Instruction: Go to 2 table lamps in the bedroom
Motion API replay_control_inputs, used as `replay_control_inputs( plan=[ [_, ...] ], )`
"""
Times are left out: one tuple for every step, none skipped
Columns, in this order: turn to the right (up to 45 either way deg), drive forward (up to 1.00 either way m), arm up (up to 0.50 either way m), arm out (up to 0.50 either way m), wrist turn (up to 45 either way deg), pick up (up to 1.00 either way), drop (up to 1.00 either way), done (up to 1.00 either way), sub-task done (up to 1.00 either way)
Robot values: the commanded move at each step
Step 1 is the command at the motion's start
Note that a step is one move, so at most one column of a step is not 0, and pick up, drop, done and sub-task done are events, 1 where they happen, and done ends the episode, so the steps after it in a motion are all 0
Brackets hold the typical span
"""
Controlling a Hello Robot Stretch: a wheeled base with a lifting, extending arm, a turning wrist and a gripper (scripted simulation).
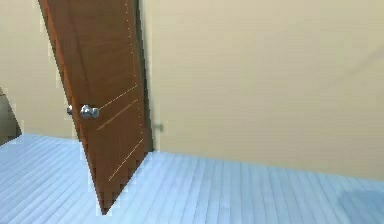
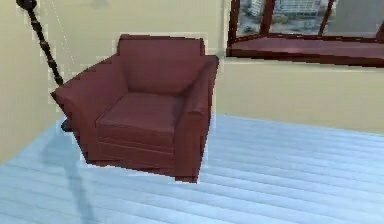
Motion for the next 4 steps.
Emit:
replay_control_inputs(
  plan=[
    [0.0, 0.35, 0.0, 0.0, 0.0, 0.0, 0.0, 0.0, 0.0],
    [-36.0, 0.0, 0.0, 0.0, 0.0, 0.0, 0.0, 0.0, 0.0],
    [0.0, 0.4, 0.0, 0.0, 0.0, 0.0, 0.0, 0.0, 0.0],
    [45.0, 0.0, 0.0, 0.0, 0.0, 0.0, 0.0, 0.0, 0.0]
  ],
)
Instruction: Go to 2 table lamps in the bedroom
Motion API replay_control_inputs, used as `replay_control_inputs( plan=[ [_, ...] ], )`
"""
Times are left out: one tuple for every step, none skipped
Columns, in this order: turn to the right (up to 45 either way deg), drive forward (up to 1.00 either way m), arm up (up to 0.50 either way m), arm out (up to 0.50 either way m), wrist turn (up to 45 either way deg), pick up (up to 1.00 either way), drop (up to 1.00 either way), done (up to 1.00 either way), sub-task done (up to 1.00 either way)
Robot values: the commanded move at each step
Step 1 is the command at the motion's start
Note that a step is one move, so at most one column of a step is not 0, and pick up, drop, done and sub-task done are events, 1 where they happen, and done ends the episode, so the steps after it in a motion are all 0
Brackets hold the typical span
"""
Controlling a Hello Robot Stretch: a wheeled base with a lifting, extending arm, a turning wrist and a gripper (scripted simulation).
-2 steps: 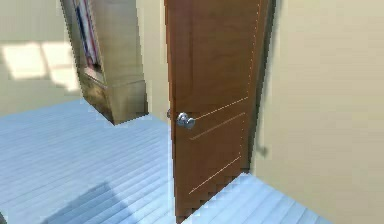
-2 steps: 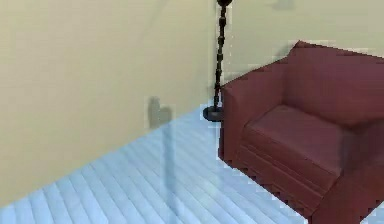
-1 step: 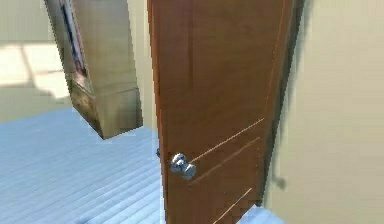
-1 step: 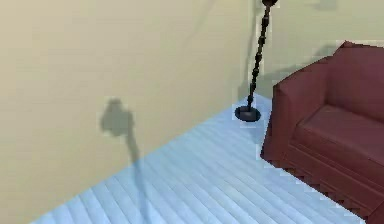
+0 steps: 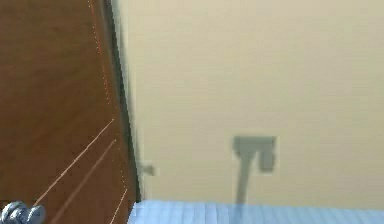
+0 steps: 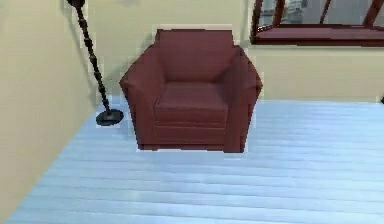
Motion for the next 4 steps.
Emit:
replay_control_inputs(
  plan=[
    [45.0, 0.0, 0.0, 0.0, 0.0, 0.0, 0.0, 0.0, 0.0],
    [45.0, 0.0, 0.0, 0.0, 0.0, 0.0, 0.0, 0.0, 0.0],
    [39.0, 0.0, 0.0, 0.0, 0.0, 0.0, 0.0, 0.0, 0.0],
    [0.0, 0.35, 0.0, 0.0, 0.0, 0.0, 0.0, 0.0, 0.0]
  ],
)
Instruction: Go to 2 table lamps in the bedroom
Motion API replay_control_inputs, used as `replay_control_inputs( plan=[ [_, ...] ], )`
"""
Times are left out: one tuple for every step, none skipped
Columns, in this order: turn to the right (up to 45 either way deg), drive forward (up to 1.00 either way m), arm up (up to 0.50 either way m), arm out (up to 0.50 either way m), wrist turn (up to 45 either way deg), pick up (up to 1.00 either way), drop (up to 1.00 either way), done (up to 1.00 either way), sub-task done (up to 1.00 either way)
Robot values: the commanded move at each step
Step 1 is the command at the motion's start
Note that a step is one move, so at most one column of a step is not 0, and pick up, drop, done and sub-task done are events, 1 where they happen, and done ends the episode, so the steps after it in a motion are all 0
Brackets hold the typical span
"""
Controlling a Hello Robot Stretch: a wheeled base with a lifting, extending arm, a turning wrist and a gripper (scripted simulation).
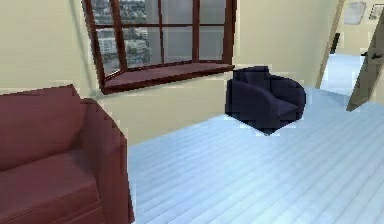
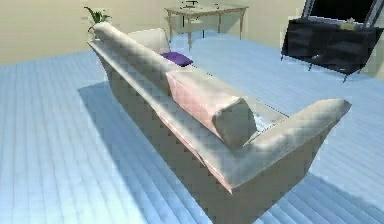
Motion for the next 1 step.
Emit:
replay_control_inputs(
  plan=[
    [45.0, 0.0, 0.0, 0.0, 0.0, 0.0, 0.0, 0.0, 0.0]
  ],
)
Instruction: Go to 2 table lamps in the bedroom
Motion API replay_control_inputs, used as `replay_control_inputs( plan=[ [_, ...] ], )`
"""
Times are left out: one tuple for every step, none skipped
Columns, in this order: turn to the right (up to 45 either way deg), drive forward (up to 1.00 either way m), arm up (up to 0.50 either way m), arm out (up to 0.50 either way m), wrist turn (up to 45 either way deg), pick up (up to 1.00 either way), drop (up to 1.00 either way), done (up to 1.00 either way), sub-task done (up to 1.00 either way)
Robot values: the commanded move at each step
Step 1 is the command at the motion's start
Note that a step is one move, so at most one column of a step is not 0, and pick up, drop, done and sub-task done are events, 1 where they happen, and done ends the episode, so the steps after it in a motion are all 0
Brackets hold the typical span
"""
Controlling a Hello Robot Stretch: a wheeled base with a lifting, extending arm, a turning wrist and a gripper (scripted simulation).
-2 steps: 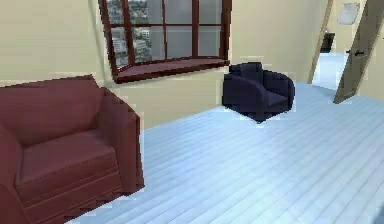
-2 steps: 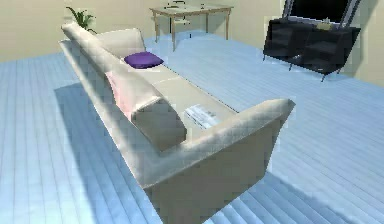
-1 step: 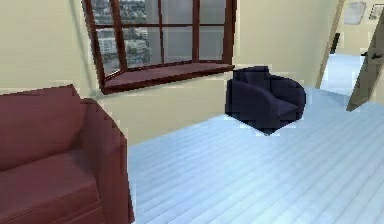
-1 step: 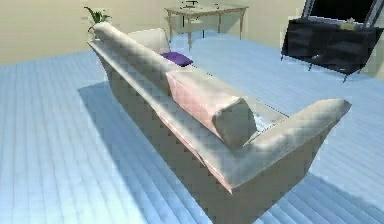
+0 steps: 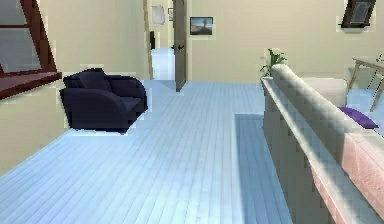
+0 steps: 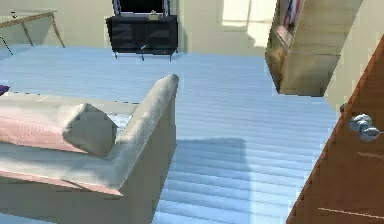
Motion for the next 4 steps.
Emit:
replay_control_inputs(
  plan=[
    [9.0, 0.0, 0.0, 0.0, 0.0, 0.0, 0.0, 0.0, 0.0],
    [0.0, 1.0, 0.0, 0.0, 0.0, 0.0, 0.0, 0.0, 0.0],
    [0.0, 1.0, 0.0, 0.0, 0.0, 0.0, 0.0, 0.0, 0.0],
    [0.0, 1.0, 0.0, 0.0, 0.0, 0.0, 0.0, 0.0, 0.0]
  ],
)
